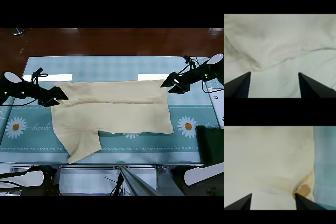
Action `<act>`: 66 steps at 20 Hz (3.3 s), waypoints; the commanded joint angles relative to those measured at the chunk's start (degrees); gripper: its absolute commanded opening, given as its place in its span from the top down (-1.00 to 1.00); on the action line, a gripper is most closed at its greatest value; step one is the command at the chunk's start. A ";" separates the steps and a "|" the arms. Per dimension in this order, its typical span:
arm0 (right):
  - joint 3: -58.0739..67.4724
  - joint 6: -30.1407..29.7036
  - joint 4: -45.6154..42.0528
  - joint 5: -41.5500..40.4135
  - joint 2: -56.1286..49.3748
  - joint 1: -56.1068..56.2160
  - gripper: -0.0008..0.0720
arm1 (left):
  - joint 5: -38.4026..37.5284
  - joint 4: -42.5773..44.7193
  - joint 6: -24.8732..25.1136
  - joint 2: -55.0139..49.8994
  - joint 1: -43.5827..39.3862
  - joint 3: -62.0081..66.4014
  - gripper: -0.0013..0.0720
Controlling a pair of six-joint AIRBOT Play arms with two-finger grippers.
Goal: Fold the shirts.
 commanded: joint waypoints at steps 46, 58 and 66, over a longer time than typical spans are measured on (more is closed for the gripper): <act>-60.59 1.55 -3.08 -11.45 47.01 -15.02 -0.73 | 1.20 -16.85 15.82 26.03 12.57 -44.09 0.88; -55.47 -6.84 8.68 -13.62 30.14 -14.99 -0.08 | 1.20 -19.02 15.85 26.03 12.57 -44.09 0.88; -44.54 -11.98 8.57 -6.93 29.75 -14.99 0.93 | 1.03 -23.30 15.50 25.97 12.57 -34.16 0.88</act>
